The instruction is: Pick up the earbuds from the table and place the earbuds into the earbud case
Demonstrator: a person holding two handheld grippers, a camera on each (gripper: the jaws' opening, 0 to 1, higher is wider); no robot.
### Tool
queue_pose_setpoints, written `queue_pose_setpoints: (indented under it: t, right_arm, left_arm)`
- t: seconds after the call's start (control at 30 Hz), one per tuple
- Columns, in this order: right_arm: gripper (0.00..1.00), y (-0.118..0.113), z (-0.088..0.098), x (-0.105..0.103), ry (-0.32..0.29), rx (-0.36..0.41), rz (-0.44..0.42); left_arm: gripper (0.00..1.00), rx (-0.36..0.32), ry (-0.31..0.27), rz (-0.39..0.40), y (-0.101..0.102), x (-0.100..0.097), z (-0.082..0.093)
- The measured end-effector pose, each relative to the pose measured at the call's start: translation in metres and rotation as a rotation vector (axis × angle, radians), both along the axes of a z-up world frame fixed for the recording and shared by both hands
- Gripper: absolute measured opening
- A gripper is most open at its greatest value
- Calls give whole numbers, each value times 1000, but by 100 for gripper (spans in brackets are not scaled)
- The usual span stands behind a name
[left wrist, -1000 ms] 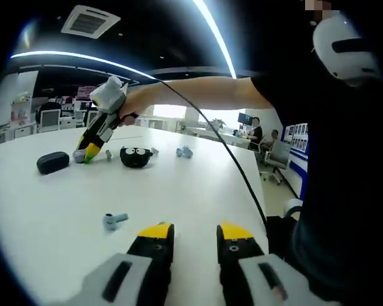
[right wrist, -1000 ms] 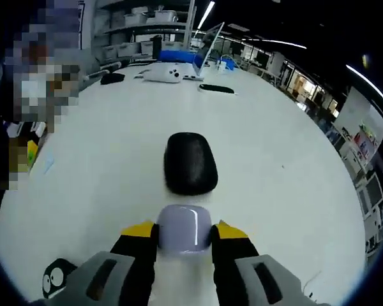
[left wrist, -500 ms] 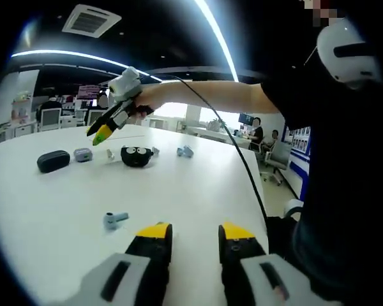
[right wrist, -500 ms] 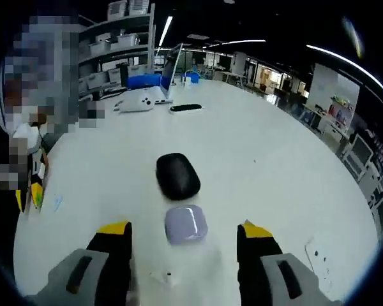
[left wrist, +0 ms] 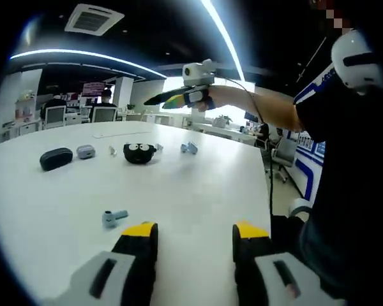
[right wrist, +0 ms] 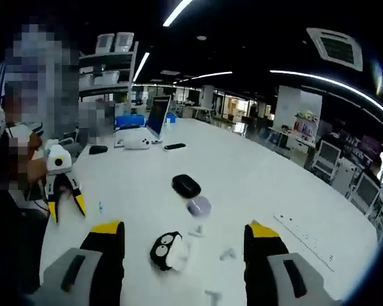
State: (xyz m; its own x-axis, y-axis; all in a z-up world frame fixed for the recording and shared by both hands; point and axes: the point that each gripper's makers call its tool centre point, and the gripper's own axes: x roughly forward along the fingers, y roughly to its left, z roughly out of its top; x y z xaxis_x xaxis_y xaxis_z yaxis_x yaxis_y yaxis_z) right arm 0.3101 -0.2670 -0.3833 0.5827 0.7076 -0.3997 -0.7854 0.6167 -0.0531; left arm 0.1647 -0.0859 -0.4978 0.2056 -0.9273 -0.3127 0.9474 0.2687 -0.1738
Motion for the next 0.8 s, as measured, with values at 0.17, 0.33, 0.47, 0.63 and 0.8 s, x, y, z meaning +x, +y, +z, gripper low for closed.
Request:
queue_pose_setpoints:
  t: [0.17,0.33,0.47,0.63,0.8]
  right_arm:
    - [75,-18,-6,-58,-14,25,-47]
    - [75,-39,-23,-97,21,56,-111]
    - [76,-53,-40,-126,35,94,-164]
    - [75,-62,-53,-145,37,190,-238]
    - [73,-67,-63,-152,40,287,-319]
  left_arm:
    - [55,18,16,5,-8,-3,-2]
    - [60,24,46,2,-22,-8,-1]
    - [64,38,51,-2,-34,-12,3]
    - [66,36,49,19,-41,-8,13]
    - [67,17,51,45,-43,-3,21]
